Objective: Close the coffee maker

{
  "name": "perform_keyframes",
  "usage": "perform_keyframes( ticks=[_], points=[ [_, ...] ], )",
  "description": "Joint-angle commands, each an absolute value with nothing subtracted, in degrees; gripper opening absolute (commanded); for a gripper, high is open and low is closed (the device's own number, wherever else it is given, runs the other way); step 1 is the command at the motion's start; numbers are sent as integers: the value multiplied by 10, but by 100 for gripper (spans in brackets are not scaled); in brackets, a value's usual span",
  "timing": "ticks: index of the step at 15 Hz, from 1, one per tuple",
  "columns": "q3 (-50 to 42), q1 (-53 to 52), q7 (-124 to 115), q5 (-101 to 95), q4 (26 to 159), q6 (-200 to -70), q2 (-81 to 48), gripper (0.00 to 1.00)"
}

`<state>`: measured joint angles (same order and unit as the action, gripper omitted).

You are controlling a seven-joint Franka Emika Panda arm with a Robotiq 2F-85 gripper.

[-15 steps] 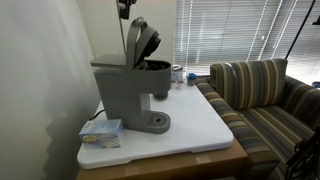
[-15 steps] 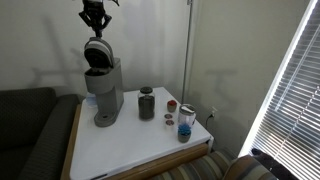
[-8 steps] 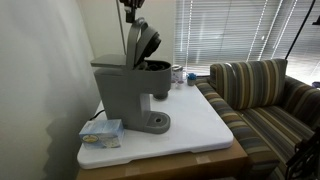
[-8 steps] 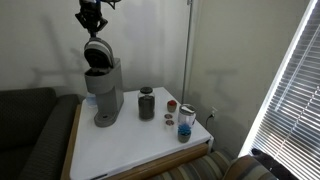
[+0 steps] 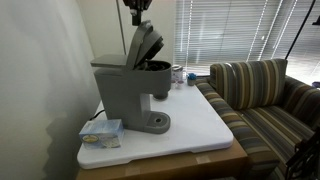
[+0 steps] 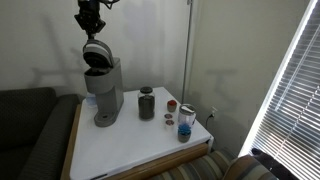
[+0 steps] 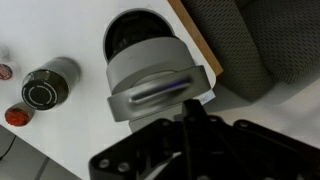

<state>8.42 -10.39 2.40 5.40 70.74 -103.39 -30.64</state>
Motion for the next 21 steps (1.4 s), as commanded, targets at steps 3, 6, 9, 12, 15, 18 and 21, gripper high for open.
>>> perform_keyframes(
  ticks=[3, 6, 9, 12, 15, 18, 21],
  points=[
    [77, -109, -7, 44, 726, -991, -297, 0],
    [79, -110, -1, 39, 710, -941, -307, 0],
    [78, -113, -1, 31, 695, -879, -319, 0],
    [77, -115, -1, 26, 687, -841, -324, 0],
    [72, -114, -17, 24, 707, -870, -307, 0],
    [68, -113, -38, 26, 718, -910, -292, 0],
    [65, -109, -66, 23, 727, -941, -282, 0]
  ],
)
